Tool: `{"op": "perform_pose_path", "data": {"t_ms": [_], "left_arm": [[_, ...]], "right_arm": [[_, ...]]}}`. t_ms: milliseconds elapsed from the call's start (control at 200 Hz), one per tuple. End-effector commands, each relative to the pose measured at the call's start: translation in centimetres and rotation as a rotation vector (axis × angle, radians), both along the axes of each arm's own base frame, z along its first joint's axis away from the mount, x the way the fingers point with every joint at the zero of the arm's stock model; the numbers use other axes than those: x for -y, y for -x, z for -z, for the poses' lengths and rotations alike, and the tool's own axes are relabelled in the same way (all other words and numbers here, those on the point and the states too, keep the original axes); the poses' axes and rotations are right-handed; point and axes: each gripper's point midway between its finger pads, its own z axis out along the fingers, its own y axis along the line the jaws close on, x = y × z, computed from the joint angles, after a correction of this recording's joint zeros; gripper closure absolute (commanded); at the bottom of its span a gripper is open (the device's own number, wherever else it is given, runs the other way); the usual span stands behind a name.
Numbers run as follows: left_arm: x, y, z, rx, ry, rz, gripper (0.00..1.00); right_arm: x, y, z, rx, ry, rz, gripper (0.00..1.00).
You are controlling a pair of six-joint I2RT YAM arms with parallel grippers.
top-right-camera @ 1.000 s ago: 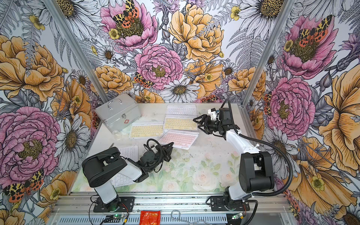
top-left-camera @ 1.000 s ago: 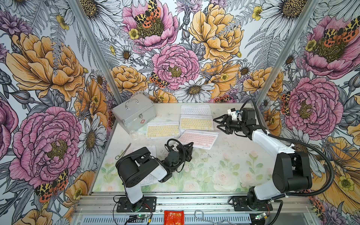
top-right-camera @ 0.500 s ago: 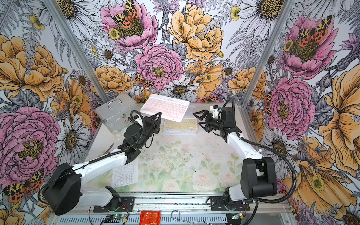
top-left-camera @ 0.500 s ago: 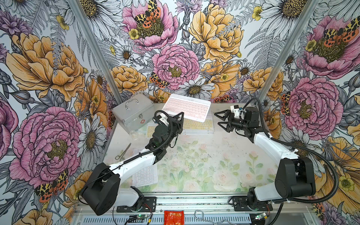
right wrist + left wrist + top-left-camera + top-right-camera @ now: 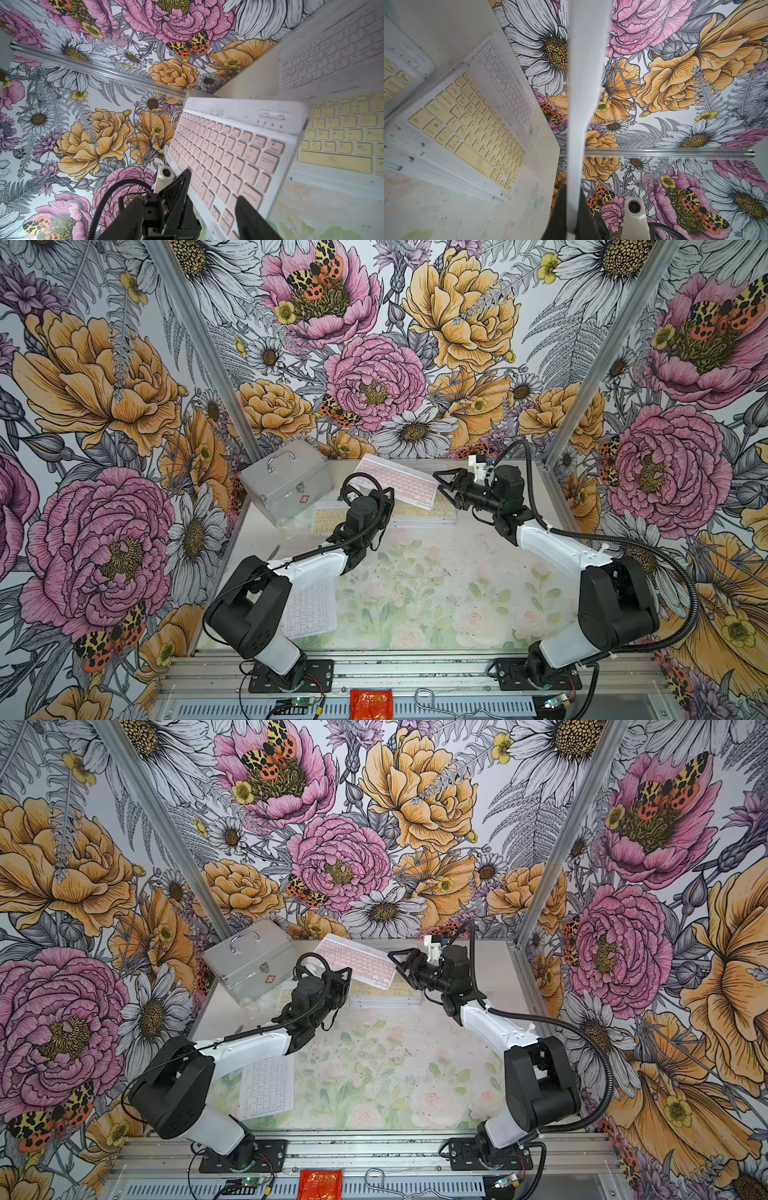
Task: Stack the numeric keypads
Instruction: Pick up the numeric keypad from the center of the board.
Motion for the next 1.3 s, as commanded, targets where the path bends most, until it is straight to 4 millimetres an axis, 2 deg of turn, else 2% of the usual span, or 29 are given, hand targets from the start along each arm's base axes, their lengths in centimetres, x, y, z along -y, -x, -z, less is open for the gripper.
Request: {"op": "perform_pose_path", "data": {"t_ms": [0, 135, 340, 490, 740, 841, 946, 981, 1051, 1071, 1101, 1136, 1296], "left_arm": [[0.1, -0.8, -4.8, 0.133, 0.056, -0.035, 1.0], [0.4, -1.2, -4.7, 0.139, 0.048, -0.044, 1.0], [1.7, -1.7, -4.2, 0.14, 0.05, -0.033, 1.0], [2.1, -2.1, -3.6, 0.138, 0.052, -0.033, 1.0], [2.8, -2.4, -3.2, 0.139, 0.072, -0.026, 1.0], [2.9, -2.5, -3.1, 0.141, 0.08, -0.024, 1.0], [3.3, -2.6, -2.9, 0.142, 0.075, -0.006, 1.0], [3.5, -2.7, -2.9, 0.144, 0.075, 0.008, 0.92], [3.7, -2.7, -2.3, 0.135, 0.067, 0.032, 0.66], [3.5, -2.8, -2.0, 0.127, 0.061, 0.029, 0.54], [3.9, -2.7, -1.4, 0.113, 0.056, 0.066, 0.28], [4.0, -2.6, -0.6, 0.093, 0.045, 0.086, 0.04], [3.8, -1.4, 3.6, -0.006, -0.004, 0.185, 0.01]], "right_arm": [[0.1, -0.9, 0.9, 0.005, 0.002, 0.052, 0.33], [0.1, -0.6, 2.4, -0.019, -0.009, 0.069, 0.36], [-0.9, -0.4, 1.8, -0.007, -0.08, 0.039, 0.44], [-1.7, -0.1, 1.5, -0.011, -0.114, 0.02, 0.54], [-1.7, -0.5, 2.6, -0.03, -0.128, 0.042, 0.71], [-1.7, -0.7, 2.8, -0.032, -0.138, 0.046, 0.86], [-1.5, -0.6, 2.9, -0.025, -0.137, 0.041, 0.97], [-1.4, -0.6, 2.9, -0.02, -0.132, 0.038, 1.0], [-0.8, -0.8, 3.0, -0.01, -0.121, 0.038, 1.0], [-0.5, -0.9, 3.0, -0.005, -0.117, 0.04, 1.0], [-0.4, -0.9, 3.0, 0.002, -0.113, 0.036, 1.0], [0.1, -1.1, 3.1, 0.007, -0.108, 0.035, 1.0], [1.1, -1.8, 2.6, 0.054, -0.101, 0.009, 1.0]]}}
